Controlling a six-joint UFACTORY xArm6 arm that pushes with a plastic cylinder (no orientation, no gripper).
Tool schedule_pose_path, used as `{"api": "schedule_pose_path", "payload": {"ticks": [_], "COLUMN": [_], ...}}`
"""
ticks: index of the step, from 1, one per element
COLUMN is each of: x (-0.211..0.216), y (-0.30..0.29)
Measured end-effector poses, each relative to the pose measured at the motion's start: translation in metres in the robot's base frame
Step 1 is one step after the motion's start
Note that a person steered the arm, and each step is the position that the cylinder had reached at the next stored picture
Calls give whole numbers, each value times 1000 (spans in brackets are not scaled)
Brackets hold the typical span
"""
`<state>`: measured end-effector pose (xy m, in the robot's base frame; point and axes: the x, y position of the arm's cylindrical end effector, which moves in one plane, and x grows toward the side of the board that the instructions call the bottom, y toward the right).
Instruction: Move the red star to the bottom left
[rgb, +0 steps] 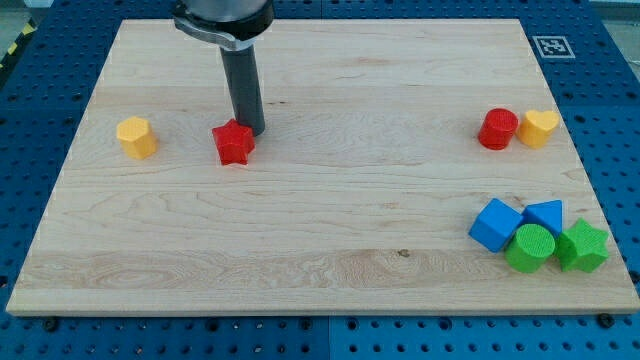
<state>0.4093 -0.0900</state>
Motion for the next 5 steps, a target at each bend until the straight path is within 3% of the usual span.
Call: {"api": "schedule_pose_path", "payload": {"ticks": [5], "x": [116], "y": [-80]}}
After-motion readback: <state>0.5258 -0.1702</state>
